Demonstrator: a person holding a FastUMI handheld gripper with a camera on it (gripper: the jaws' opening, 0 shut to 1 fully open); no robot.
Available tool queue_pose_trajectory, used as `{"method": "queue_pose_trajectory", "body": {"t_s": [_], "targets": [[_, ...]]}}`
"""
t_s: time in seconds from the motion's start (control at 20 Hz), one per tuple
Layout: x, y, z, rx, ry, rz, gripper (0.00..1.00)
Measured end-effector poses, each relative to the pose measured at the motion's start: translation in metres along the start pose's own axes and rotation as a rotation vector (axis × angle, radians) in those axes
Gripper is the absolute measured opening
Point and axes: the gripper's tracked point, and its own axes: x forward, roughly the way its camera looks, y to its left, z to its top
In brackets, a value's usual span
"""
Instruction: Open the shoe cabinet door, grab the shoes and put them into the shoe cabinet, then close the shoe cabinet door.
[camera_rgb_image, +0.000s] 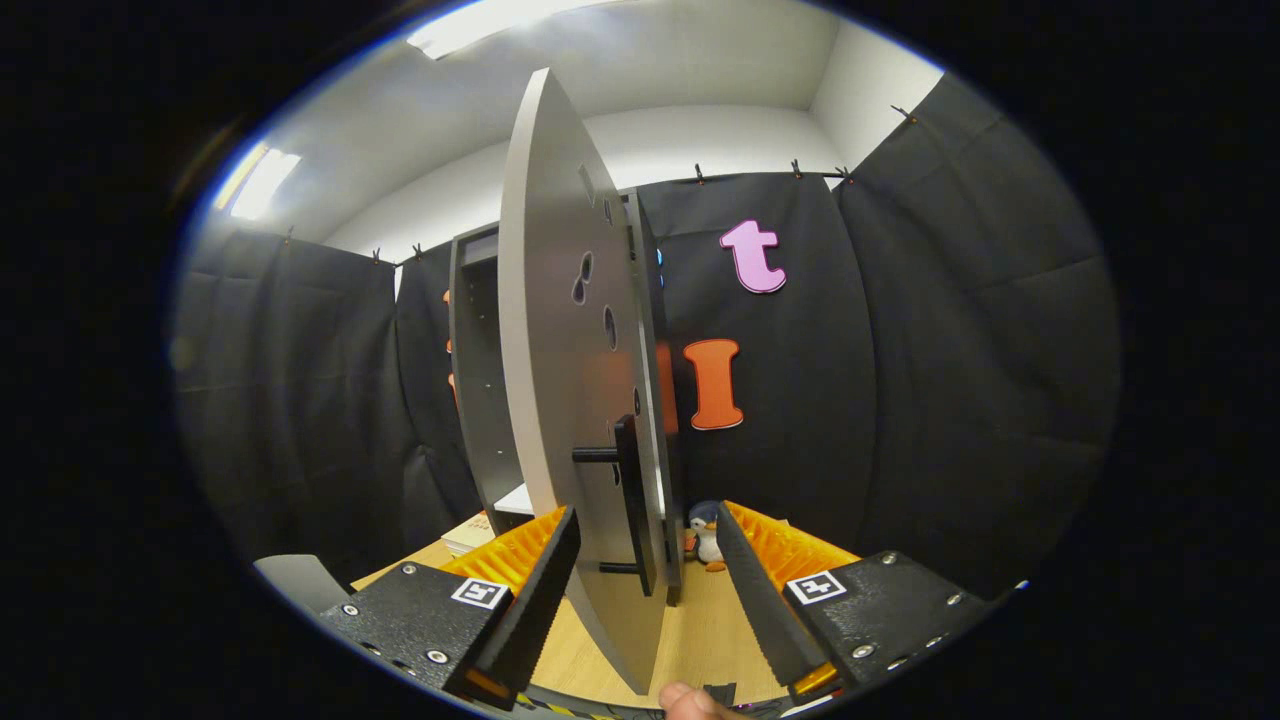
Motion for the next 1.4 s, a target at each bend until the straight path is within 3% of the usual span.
{"method": "queue_pose_trajectory", "body": {"t_s": [0.3, 0.5, 1.4], "targets": [[0.005, 0.005, -0.002, -0.06, -0.005, -0.036, 0.86], [0.008, 0.019, -0.004, -0.031, 0.016, -0.046, 0.86], [0.055, 0.158, -0.018, -0.034, 0.045, -0.059, 0.86]]}}
